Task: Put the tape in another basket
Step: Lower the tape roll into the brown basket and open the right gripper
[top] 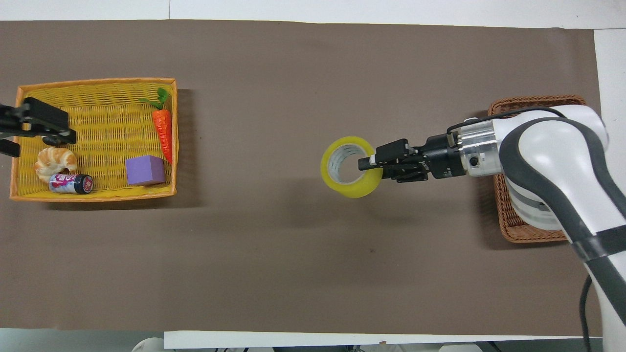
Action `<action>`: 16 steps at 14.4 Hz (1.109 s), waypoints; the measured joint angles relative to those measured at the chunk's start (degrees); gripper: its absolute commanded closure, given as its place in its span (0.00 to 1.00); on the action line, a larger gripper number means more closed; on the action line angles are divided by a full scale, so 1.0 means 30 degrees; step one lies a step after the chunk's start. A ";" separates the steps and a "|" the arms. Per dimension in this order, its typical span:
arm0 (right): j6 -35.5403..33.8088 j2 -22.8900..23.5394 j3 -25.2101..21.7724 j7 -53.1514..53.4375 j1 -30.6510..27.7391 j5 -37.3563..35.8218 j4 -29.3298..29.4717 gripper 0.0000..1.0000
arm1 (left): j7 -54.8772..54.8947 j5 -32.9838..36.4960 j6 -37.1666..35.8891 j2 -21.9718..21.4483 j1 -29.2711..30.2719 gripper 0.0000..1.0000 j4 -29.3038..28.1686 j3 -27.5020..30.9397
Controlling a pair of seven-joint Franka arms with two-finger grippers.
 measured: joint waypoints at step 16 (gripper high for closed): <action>-0.6389 0.7332 -0.0132 -1.1606 -1.4008 -0.8436 0.6581 0.97 | 0.1159 0.0005 0.1647 0.0250 -0.0007 0.00 -0.0386 0.3095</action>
